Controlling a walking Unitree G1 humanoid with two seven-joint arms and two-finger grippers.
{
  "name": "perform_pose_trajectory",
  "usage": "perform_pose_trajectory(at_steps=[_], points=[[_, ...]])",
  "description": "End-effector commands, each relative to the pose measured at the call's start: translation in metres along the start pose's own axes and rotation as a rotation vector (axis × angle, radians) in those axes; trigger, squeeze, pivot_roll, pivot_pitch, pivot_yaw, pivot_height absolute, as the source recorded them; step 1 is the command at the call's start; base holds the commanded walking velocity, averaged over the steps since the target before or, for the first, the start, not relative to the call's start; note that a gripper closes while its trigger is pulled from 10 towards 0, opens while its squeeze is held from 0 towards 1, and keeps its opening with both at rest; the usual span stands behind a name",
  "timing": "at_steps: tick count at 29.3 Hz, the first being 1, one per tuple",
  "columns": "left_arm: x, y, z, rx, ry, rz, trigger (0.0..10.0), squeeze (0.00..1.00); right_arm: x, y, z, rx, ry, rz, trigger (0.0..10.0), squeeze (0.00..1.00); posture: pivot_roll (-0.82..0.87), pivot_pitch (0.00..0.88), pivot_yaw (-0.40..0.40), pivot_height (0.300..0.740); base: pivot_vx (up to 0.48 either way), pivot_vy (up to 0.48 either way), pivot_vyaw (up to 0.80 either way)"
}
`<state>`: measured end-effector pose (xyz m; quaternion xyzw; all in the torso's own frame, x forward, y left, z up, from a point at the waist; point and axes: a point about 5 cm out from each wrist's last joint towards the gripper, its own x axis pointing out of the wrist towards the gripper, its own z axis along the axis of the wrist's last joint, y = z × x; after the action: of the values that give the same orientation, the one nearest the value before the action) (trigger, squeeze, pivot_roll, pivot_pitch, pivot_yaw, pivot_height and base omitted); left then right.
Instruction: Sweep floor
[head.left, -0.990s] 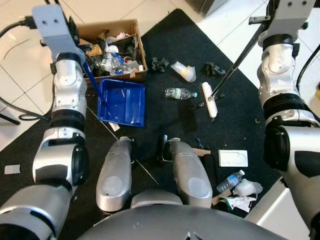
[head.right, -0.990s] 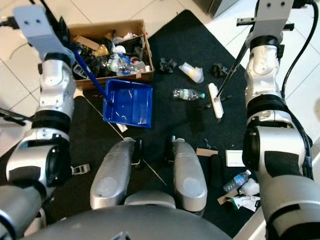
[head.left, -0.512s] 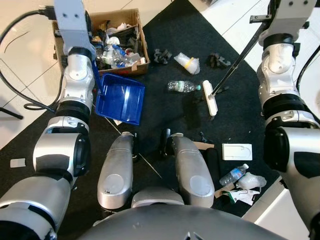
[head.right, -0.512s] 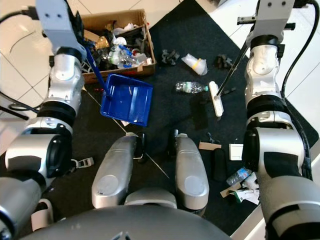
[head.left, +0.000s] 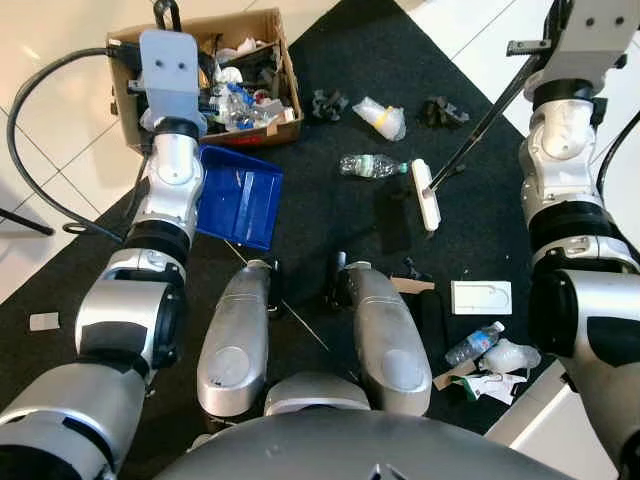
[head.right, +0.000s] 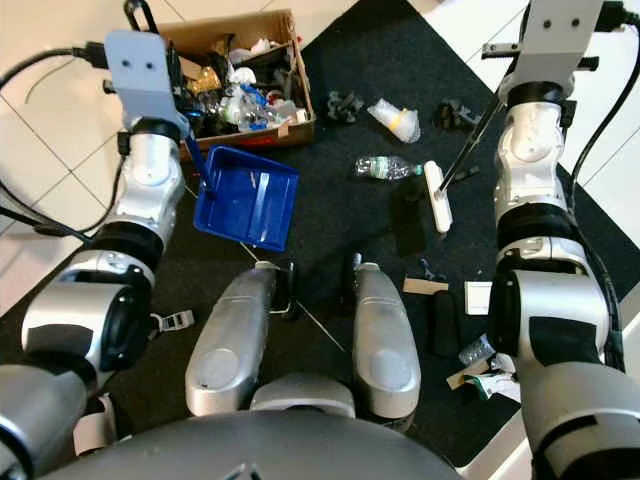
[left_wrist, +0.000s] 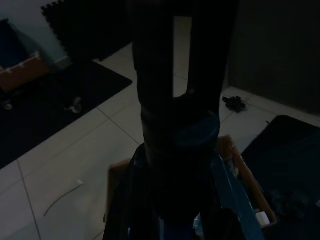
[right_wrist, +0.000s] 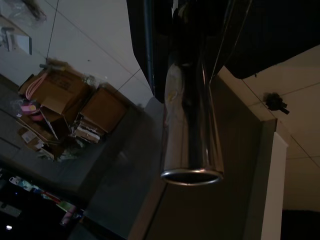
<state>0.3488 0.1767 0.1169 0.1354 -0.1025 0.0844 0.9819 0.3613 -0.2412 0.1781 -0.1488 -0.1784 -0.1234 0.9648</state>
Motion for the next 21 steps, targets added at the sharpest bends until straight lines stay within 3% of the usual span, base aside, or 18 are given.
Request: perform_pose_trajectory(at_steps=[1, 2, 4, 7, 8, 10, 13, 14, 21], points=[[-0.01, -0.001, -0.006, 0.024, 0.001, 0.018, 10.0, 0.0, 0.003, -0.007, 0.004, -0.019, -0.018, -0.012, 10.0, 0.0, 0.05, 0.324, -0.052, 0.74, 0.0, 0.0, 0.0], [-0.01, -0.001, -0.006, 0.024, 0.001, 0.018, 10.0, 0.0, 0.003, -0.007, 0.004, -0.019, -0.018, -0.012, 10.0, 0.0, 0.05, 0.324, -0.052, 0.74, 0.0, 0.0, 0.0], [-0.028, -0.001, -0.015, 0.018, 0.009, 0.047, 10.0, 0.0, 0.008, -0.004, 0.008, -0.017, -0.02, -0.001, 10.0, 0.0, 0.07, 0.314, -0.071, 0.74, 0.0, 0.0, 0.0], [-0.036, -0.002, -0.019, 0.013, 0.019, 0.05, 10.0, 0.0, 0.01, -0.003, 0.009, -0.017, -0.018, 0.002, 10.0, 0.0, 0.07, 0.312, -0.075, 0.74, 0.0, 0.0, 0.0], [-0.051, -0.002, -0.026, 0.009, 0.04, 0.047, 10.0, 0.0, 0.012, -0.001, 0.008, -0.024, -0.002, -0.008, 10.0, 0.0, 0.09, 0.309, -0.081, 0.74, 0.0, 0.0, 0.0], [-0.051, -0.002, -0.026, 0.009, 0.04, 0.047, 10.0, 0.0, 0.012, -0.001, 0.008, -0.024, -0.002, -0.008, 10.0, 0.0, 0.09, 0.309, -0.081, 0.74, 0.0, 0.0, 0.0], [-0.062, 0.003, -0.032, 0.001, 0.061, 0.054, 10.0, 0.0, 0.012, 0.01, 0.005, 0.004, 0.033, 0.0, 10.0, 0.0, 0.14, 0.314, -0.085, 0.74, 0.0, 0.0, 0.0], [-0.069, 0.009, -0.031, 0.005, 0.057, 0.06, 10.0, 0.0, 0.011, 0.027, 0.003, 0.05, 0.06, 0.022, 10.0, 0.0, 0.18, 0.324, -0.084, 0.74, 0.0, 0.0, 0.0], [-0.081, 0.022, -0.021, 0.015, 0.037, 0.082, 10.0, 0.0, 0.007, 0.055, 0.005, 0.097, 0.074, 0.074, 10.0, 0.0, 0.25, 0.345, -0.084, 0.74, 0.0, 0.0, 0.0]])
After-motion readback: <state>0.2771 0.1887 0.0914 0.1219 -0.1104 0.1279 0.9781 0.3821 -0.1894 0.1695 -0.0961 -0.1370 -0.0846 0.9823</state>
